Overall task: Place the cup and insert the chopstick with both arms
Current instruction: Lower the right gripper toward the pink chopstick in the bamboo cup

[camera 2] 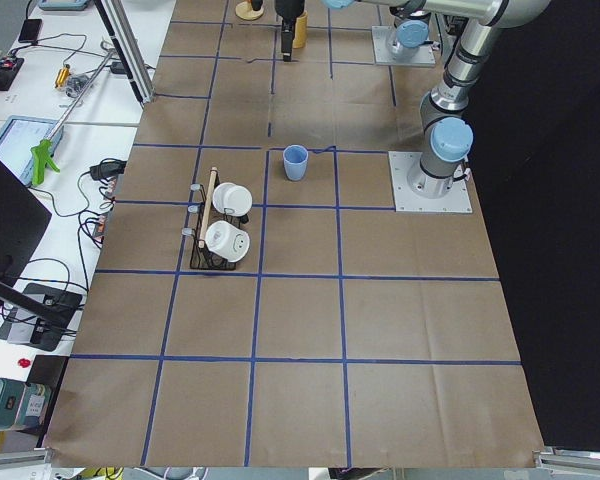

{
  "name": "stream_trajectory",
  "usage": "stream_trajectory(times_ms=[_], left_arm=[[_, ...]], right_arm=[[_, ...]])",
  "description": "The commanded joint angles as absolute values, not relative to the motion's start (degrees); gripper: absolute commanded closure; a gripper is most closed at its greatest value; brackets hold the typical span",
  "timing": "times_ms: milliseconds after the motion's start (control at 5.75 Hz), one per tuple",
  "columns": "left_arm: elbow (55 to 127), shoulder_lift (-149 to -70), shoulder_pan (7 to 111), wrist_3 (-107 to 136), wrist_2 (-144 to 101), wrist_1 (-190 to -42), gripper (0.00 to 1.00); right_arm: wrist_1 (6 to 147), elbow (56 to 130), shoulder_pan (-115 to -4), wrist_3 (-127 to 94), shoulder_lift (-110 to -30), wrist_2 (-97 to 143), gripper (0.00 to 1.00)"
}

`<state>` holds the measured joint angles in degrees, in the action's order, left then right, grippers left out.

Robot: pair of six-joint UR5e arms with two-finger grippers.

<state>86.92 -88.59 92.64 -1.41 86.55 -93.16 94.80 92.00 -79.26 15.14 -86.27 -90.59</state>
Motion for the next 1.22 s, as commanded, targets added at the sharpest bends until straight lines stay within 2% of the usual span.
stream_trajectory(times_ms=[0,348,696,870,1043], left_arm=[[86.92,-88.59,92.64,-1.41,86.57,-93.16,0.01],[87.01,-87.98,92.55,-1.41,86.83,-93.86,0.01],[87.10,-88.15,92.64,-1.41,86.92,-93.78,0.01],[87.19,-87.98,92.38,-2.02,87.10,-93.69,0.01],[88.06,-87.98,89.15,-2.46,87.45,-93.95,0.01]], right_arm=[[109.42,103.64,-78.40,17.48,-87.54,-90.44,0.00],[123.70,114.74,-78.57,17.23,-90.77,-90.35,0.00],[125.16,115.14,-78.66,17.05,-90.79,-90.44,0.00],[126.20,114.96,-78.66,17.14,-90.62,-90.35,0.16],[126.38,114.96,-78.66,17.31,-90.62,-90.35,0.49]])
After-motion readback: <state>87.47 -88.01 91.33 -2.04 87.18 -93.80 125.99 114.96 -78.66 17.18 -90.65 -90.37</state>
